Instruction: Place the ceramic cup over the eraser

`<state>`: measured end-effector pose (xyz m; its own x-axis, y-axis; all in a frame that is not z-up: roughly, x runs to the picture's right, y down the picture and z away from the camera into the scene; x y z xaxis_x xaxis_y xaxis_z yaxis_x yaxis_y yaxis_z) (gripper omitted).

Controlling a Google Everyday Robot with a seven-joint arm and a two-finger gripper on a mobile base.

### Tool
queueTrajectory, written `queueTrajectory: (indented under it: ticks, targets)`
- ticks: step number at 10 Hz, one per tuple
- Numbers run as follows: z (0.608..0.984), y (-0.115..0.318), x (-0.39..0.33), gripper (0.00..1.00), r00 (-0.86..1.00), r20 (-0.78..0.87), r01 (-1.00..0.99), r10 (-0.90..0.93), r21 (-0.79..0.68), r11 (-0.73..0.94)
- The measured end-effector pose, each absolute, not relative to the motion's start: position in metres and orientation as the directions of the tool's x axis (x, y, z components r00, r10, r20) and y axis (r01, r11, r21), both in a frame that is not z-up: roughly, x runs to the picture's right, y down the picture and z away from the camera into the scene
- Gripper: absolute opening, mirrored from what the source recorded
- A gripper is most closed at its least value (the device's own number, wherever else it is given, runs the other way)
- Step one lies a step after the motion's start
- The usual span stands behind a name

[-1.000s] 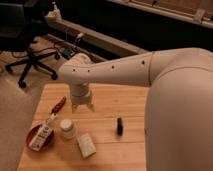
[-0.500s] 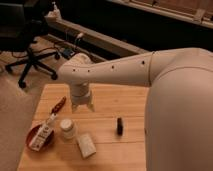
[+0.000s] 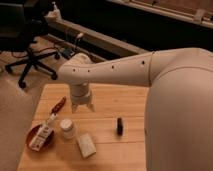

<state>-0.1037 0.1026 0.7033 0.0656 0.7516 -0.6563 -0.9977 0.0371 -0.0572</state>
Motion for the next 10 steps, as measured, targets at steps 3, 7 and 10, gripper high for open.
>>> queueTrajectory:
  ticks: [3, 7, 10]
  targets:
    - [0.7033, 0.1027, -0.1037, 0.65, 0.066, -0.656, -0.998, 0.752, -0.057, 0.037]
    - [0.7033, 0.1026, -0.1037, 0.65, 0.066, -0.656, -0.998, 0.752, -0.057, 0.037]
    - [0.7042, 0.0996, -0.1038, 0.65, 0.077, -0.641, -0.997, 0.764, -0.061, 0.050]
